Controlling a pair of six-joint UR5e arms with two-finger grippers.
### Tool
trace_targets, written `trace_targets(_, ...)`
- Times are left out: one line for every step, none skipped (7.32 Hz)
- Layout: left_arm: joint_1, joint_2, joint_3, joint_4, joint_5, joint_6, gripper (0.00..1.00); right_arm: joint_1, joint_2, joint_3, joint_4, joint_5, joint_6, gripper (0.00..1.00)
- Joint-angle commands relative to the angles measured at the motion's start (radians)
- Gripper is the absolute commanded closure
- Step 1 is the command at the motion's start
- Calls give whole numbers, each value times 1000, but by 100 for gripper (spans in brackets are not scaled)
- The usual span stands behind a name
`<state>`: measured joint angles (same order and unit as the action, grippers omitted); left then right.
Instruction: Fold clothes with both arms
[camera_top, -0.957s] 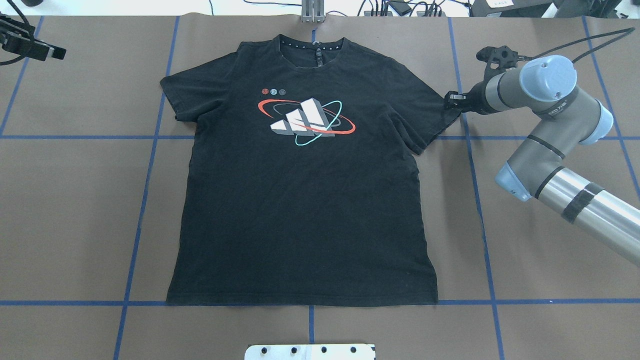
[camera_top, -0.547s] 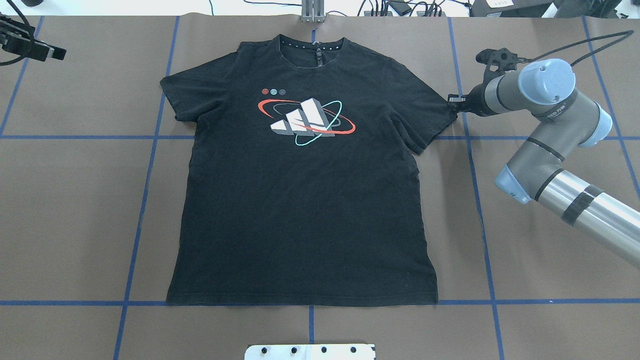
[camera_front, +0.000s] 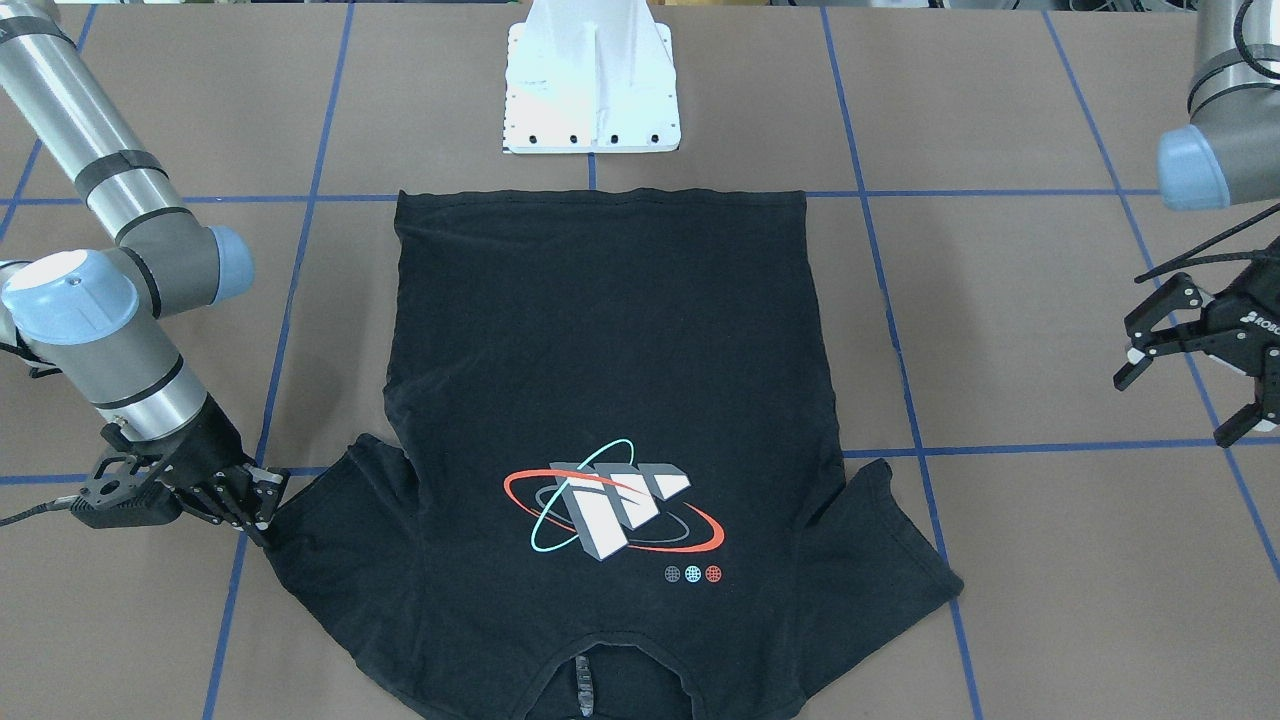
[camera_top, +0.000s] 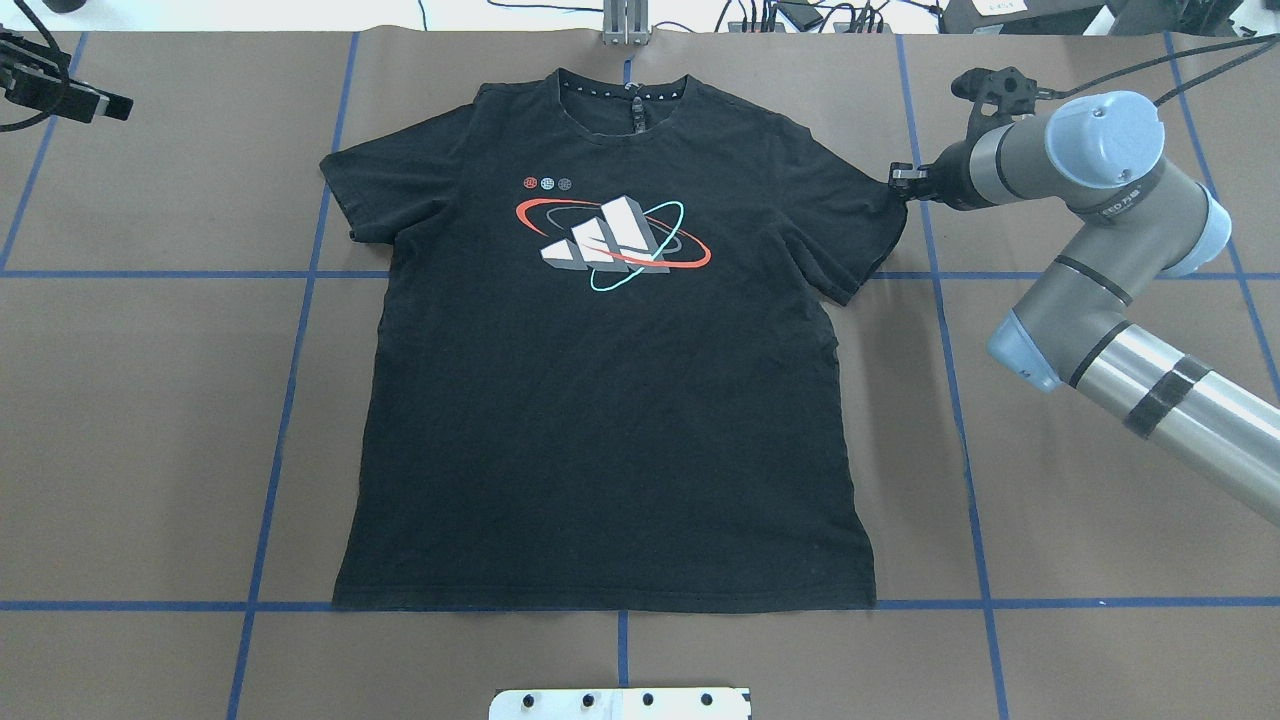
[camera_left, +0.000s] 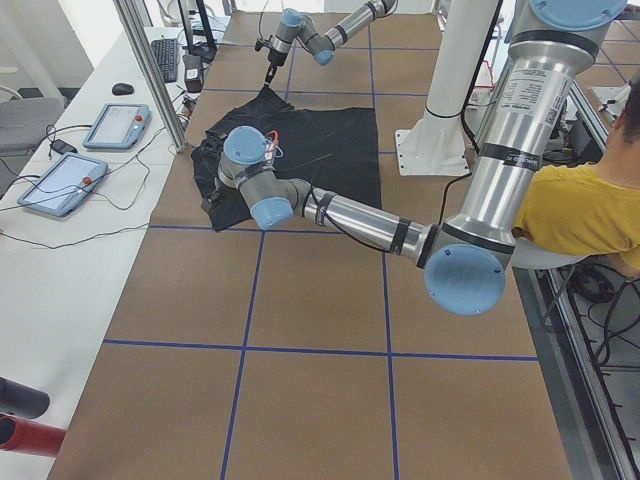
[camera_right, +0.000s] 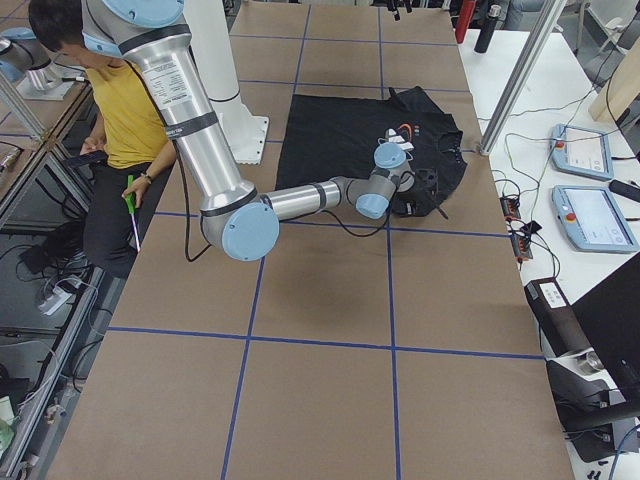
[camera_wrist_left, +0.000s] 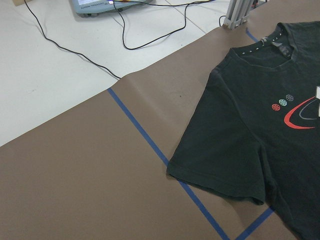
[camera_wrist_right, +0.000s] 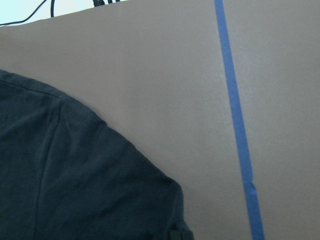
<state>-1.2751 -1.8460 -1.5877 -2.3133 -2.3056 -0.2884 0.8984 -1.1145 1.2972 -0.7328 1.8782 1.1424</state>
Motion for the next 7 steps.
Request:
trace_targets(0,1,2,0,0,0,0,-1,112,13,-125,-5,66,100)
trace_targets(0,1,2,0,0,0,0,-15,177,7,-208,-11,71,100)
trace_targets(2,1,0,0,0,0,0,-44,217,-5,-239,-39,130,100)
trace_targets(2,1,0,0,0,0,0,-70,282,-44,-259,-83,155,100)
trace_targets(0,1,2,0,0,0,0,-96,365,-126,-275,-118,210,100)
trace_targets(2,1,2,0,0,0,0,-119,463,-241,-272,-155,236,100)
trace_targets(2,1,2,0,0,0,0,-137,522,-319,-272,-190,267,100)
